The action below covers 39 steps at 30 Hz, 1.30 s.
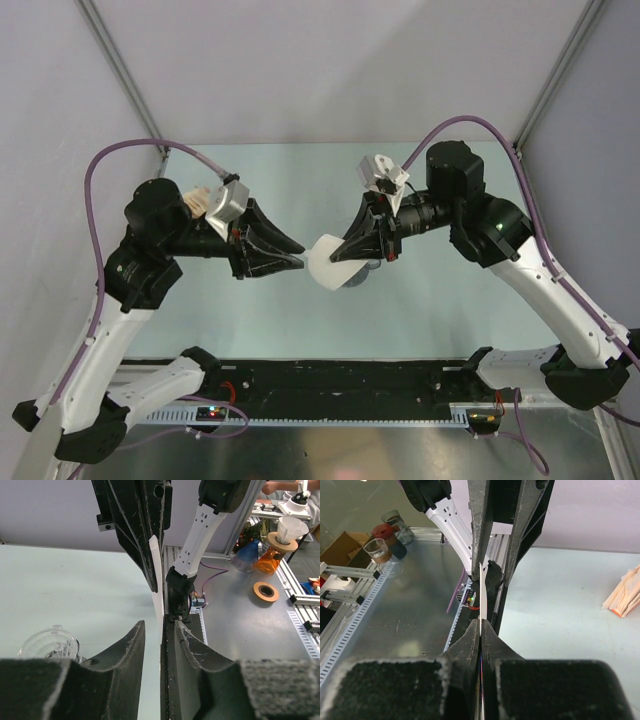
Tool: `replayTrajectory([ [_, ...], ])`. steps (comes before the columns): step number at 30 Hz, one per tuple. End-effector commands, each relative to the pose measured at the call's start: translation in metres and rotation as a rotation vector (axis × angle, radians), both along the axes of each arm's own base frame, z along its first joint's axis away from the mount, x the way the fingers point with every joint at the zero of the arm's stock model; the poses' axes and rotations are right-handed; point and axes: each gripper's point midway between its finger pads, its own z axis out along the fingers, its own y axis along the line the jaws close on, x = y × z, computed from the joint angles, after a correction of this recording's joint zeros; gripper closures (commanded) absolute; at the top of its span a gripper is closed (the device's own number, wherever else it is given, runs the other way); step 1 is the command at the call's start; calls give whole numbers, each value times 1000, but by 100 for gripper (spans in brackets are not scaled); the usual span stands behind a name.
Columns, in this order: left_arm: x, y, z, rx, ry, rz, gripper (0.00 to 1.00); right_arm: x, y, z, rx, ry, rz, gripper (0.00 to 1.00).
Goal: Place the coffee filter in the dripper
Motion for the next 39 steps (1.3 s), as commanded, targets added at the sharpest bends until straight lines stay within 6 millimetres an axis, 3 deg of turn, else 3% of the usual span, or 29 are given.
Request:
replayTrajectory([
  [1,-10,1,14,-30,-26,-42,67,-1,0,7,17,-37,-5,100],
  [11,-12,-1,20,-35,-17,-45,73,-5,-1,3,4,-47,-1,100],
  [21,-17,-1,18,-33,-11,-63,98,-8,-1,2,-3,-39,5,100],
  [29,-17,-2,14,-28,-20,-81,100,-17,1,1,-7,-46,43,100],
  [39,-19,-3,8,-22,-27,-113,100,-15,7,5,3,-44,46,100],
])
